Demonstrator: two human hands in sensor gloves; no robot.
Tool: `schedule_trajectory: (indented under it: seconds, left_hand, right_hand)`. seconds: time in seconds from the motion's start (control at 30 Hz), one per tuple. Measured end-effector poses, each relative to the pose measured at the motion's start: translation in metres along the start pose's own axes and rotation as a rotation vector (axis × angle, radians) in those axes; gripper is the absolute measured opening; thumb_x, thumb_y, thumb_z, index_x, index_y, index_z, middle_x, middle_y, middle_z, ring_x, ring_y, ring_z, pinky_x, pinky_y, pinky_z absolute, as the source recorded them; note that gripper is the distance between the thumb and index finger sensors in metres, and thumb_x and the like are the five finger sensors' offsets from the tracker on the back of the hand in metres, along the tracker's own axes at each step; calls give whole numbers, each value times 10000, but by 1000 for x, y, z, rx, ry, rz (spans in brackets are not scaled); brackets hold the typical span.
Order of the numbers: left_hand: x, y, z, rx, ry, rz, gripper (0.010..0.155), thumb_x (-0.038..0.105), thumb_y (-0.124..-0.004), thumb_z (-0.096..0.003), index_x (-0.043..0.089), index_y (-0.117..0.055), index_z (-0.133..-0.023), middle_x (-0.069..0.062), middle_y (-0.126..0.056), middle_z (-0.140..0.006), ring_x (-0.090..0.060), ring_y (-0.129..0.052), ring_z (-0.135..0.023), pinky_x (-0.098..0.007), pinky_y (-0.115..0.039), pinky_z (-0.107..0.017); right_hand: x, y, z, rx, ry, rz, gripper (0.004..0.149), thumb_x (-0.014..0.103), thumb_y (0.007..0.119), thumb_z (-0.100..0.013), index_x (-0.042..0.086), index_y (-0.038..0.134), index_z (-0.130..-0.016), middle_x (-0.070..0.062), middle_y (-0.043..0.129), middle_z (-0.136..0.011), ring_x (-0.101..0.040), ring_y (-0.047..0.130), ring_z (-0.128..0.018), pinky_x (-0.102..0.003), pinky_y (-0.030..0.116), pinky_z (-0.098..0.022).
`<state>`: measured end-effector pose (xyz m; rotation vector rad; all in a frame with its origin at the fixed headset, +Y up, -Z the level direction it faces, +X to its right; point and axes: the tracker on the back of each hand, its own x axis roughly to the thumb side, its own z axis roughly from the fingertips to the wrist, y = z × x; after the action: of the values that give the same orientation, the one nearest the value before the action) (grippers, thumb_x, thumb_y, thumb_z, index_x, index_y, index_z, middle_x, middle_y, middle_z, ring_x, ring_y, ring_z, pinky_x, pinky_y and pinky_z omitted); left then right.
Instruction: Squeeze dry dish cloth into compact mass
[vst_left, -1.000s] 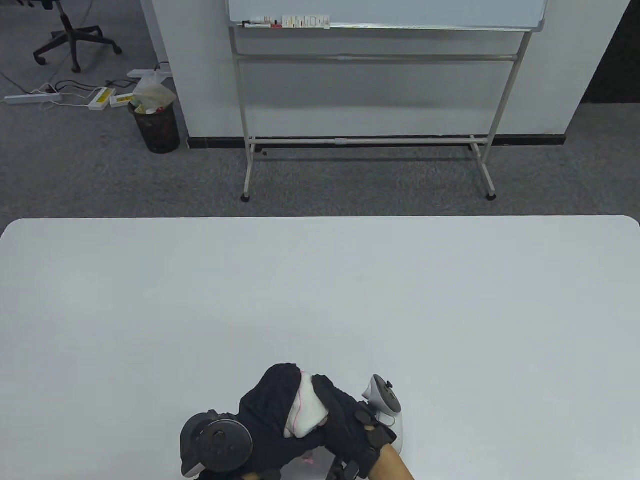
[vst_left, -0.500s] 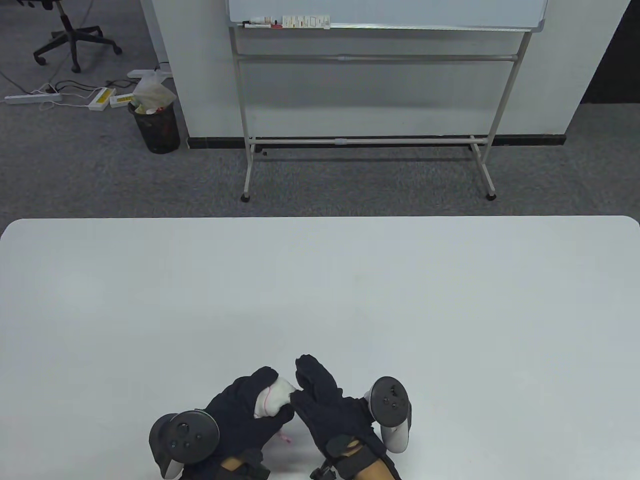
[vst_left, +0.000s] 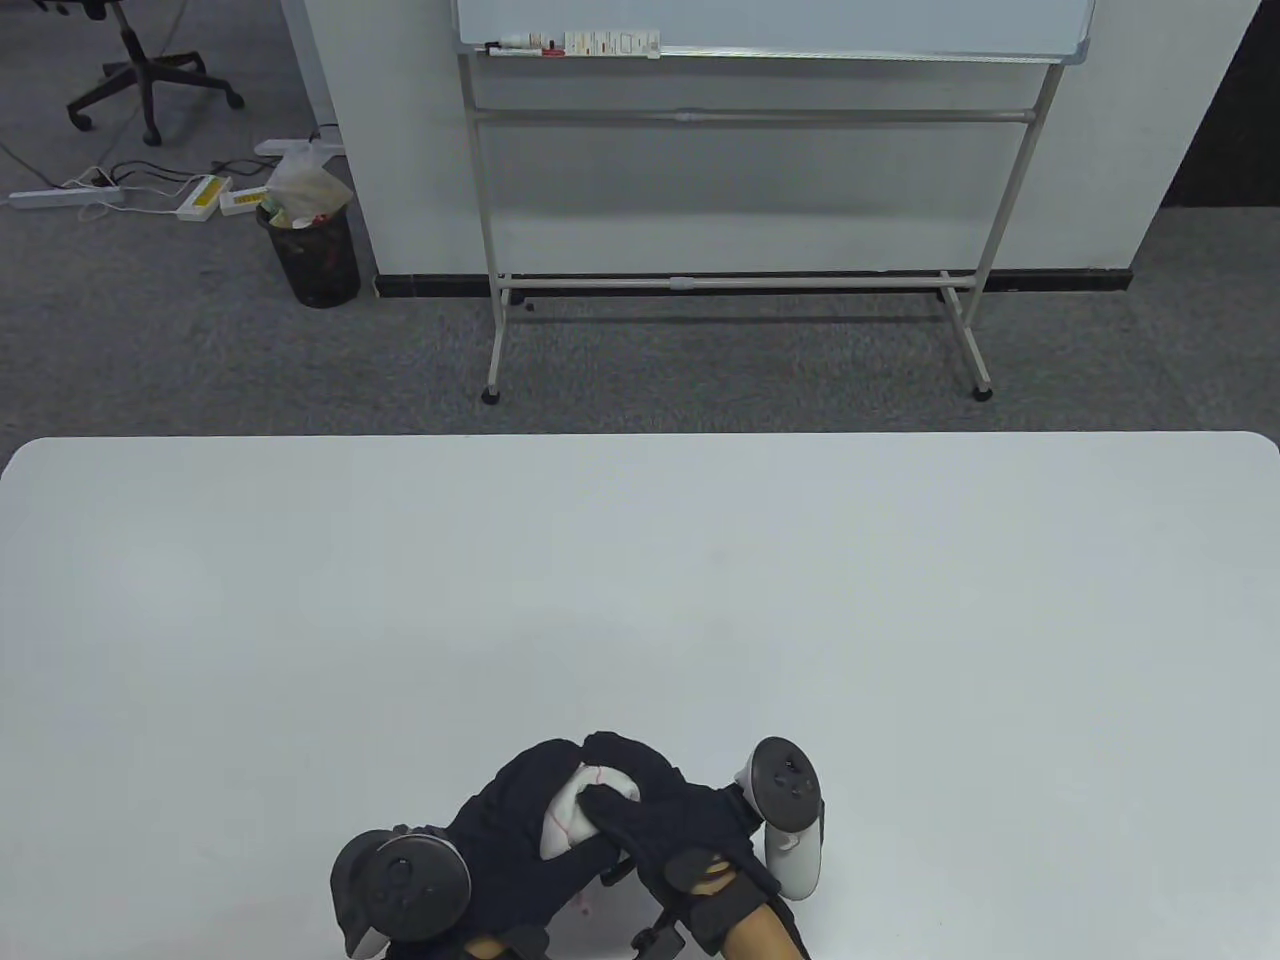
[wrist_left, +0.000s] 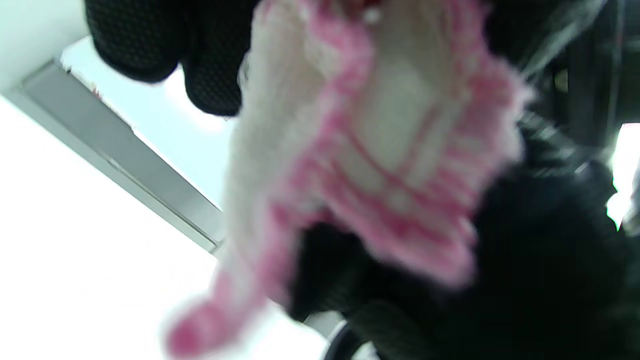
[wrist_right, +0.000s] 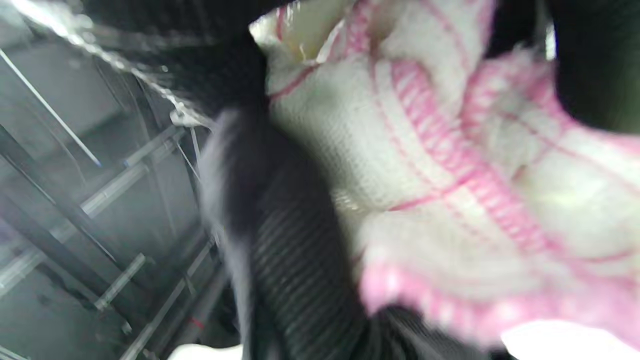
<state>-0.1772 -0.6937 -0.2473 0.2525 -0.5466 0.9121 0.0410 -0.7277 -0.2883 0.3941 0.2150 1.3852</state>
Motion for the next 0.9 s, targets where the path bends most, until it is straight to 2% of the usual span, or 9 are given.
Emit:
schedule_trajectory:
  seconds: [0.17,0.27,0.4,0.47,0.53,0.6,0.7,0.77,0.9]
  left_hand:
    - [-20,4,3,64,168,186,860,658,-758,-498,207,-292,-1062,-215,-442,-1085,-476,-743,-875,-608,-684,-596]
    - [-33,-7,5,-52,263,392,911,731,-671,-510,189,-194,-1066,-264,-353,-1100,-540,-672,-915,-639,-660,-617]
    - [-41,-27,6,-171,236,848,862,680,-628,-556,207,-115,-1062,-281,-297,-1109,-591,-599,-925,-647,-653,-627]
    - [-44,-20,6,-64,270,786,818,645,-669,-546,184,-239,-1068,-281,-416,-1093,-555,-673,-911,-620,-696,-610]
    - [-45,-10,6,19,281,632,748,638,-673,-542,181,-369,-1051,-211,-608,-1045,-444,-838,-853,-535,-793,-571]
    - [-45,-6,7,42,285,657,694,620,-709,-536,192,-452,-1019,-160,-744,-934,-333,-967,-712,-448,-857,-502]
    - [-45,-3,8,54,284,738,657,586,-785,-520,182,-524,-967,-152,-813,-802,-273,-1018,-540,-404,-884,-407]
    - [-44,1,8,96,292,712,631,578,-813,-508,185,-570,-940,-134,-861,-732,-225,-1037,-452,-376,-900,-355]
    - [-40,7,7,122,309,610,619,539,-870,-486,183,-610,-922,-160,-878,-660,-228,-1012,-365,-390,-875,-302]
  right_hand:
    - [10,-6,2,-41,-129,28,679,468,835,-504,102,548,-999,-250,648,-911,-446,909,-654,-558,797,-384]
    - [12,0,2,-24,-159,30,669,471,822,-505,112,553,-1002,-239,644,-928,-450,883,-702,-571,779,-422]
    - [10,15,3,32,-142,39,632,492,754,-530,109,586,-1005,-221,486,-1024,-481,620,-897,-606,621,-553]
    - [15,20,5,-14,-188,188,646,507,727,-533,103,562,-1010,-225,458,-1023,-474,624,-888,-565,649,-561]
    - [19,23,8,-47,-195,360,670,518,727,-529,105,543,-1024,-229,419,-1037,-498,556,-915,-617,568,-611]
    - [19,22,8,-61,-215,516,678,570,708,-520,140,563,-1023,-206,464,-1041,-495,545,-934,-621,569,-622]
    - [15,24,4,33,-194,374,722,587,723,-513,99,548,-1015,-236,572,-993,-516,680,-858,-634,634,-575]
    - [16,26,4,53,-200,289,749,568,765,-506,76,530,-1020,-267,535,-997,-536,637,-872,-653,595,-589]
    - [35,22,9,17,-356,549,822,593,800,-490,136,416,-1056,-219,428,-1056,-502,594,-935,-638,556,-650]
